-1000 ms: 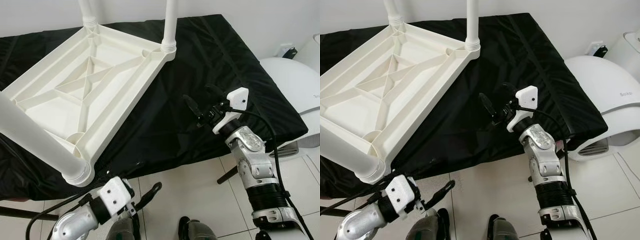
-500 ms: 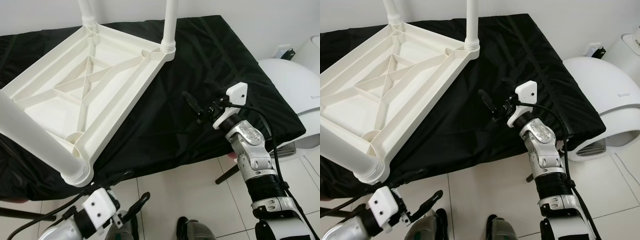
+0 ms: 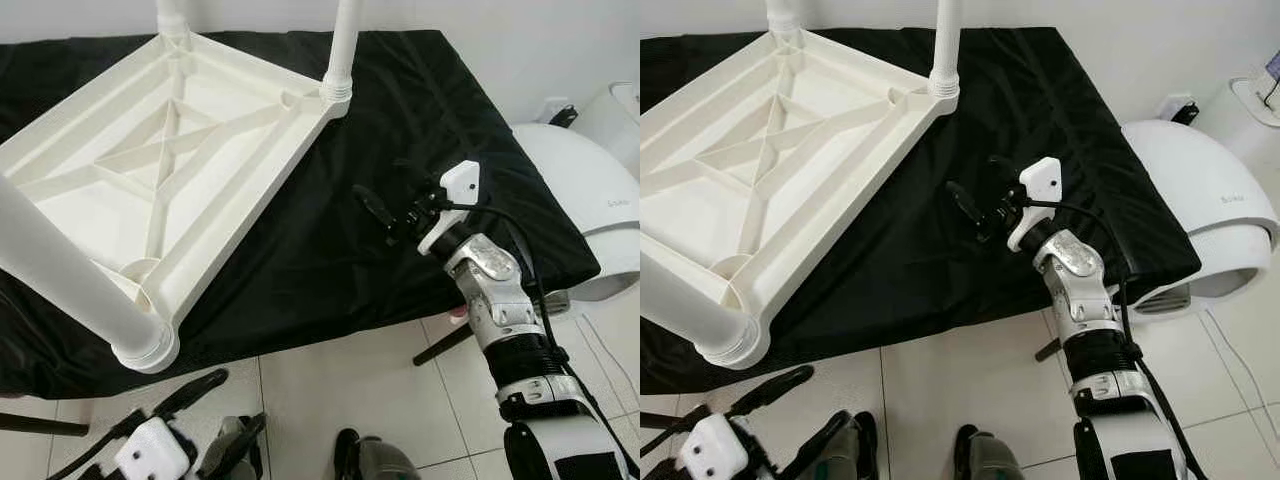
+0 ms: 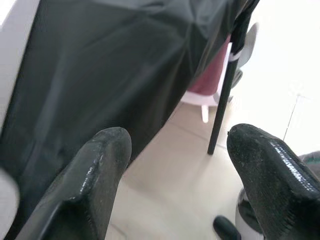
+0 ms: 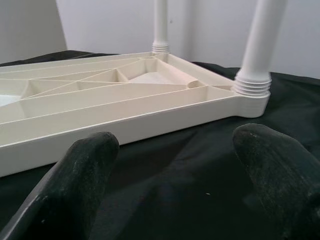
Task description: Building children table
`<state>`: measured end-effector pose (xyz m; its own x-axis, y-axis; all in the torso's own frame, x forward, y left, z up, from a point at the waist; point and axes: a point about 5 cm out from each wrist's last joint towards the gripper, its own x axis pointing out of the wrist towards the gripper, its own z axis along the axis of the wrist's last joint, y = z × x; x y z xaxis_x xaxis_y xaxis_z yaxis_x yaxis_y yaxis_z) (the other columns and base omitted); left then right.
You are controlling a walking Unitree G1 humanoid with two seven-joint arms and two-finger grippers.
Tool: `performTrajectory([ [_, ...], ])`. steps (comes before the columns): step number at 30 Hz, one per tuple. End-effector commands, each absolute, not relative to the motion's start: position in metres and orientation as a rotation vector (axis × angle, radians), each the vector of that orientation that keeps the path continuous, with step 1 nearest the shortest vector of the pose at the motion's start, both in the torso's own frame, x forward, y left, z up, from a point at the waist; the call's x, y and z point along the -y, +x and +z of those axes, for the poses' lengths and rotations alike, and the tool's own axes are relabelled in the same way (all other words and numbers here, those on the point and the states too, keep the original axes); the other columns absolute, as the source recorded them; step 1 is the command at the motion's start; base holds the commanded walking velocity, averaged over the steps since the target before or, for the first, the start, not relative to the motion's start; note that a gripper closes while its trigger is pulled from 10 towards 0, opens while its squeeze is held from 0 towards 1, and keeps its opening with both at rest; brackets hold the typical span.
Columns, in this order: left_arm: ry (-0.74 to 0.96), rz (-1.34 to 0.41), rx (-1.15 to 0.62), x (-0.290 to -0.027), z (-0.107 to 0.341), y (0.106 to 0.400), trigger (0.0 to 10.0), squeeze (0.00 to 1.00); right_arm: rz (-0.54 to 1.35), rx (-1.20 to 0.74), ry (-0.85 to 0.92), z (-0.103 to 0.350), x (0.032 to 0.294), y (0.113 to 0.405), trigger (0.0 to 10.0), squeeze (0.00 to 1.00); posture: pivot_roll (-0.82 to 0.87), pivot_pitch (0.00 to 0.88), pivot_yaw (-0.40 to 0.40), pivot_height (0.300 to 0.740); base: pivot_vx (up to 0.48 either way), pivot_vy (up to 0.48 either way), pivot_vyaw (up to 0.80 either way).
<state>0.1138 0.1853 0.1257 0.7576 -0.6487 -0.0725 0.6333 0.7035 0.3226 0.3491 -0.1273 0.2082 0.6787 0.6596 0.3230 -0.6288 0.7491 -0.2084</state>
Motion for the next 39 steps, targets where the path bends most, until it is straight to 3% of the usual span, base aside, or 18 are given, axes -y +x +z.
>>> performTrajectory([
  [1,0.340,-0.615,0.060,-0.191,0.129,0.111,10.0,0.00,0.756,0.387,-0.081,0.204,0.122,0.348,10.0,0.00,0.23,0.232,-0.102,0.740,0.000,0.000,0.00],
  [11,0.377,-0.460,0.022,-0.216,0.140,0.106,10.0,0.00,0.777,0.389,-0.067,0.201,0.117,0.350,10.0,0.00,0.27,0.239,-0.092,0.740,0.000,0.000,0.00],
  [16,0.438,-0.233,0.042,-0.256,0.156,0.111,10.0,0.00,0.800,0.387,-0.045,0.199,0.107,0.351,10.0,0.00,0.30,0.240,-0.093,0.740,0.000,0.000,0.00],
  [23,0.463,-0.048,0.062,-0.283,0.163,0.118,10.0,0.00,0.808,0.389,-0.038,0.198,0.105,0.352,10.0,0.00,0.30,0.236,-0.094,0.740,0.000,0.000,0.00],
  [30,0.468,-0.070,0.059,-0.285,0.164,0.119,10.0,0.00,0.807,0.393,-0.040,0.198,0.106,0.352,10.0,0.00,0.29,0.233,-0.087,0.740,0.000,0.000,0.00],
  [34,0.514,-0.222,0.024,-0.275,0.160,0.108,10.0,0.00,0.805,0.395,-0.045,0.198,0.109,0.352,10.0,0.00,0.29,0.233,-0.084,0.740,0.000,0.000,0.00],
  [39,0.494,-0.281,-0.004,-0.275,0.160,0.101,10.0,0.00,0.805,0.395,-0.045,0.198,0.109,0.353,10.0,0.00,0.30,0.232,-0.086,0.740,0.000,0.000,0.00],
])
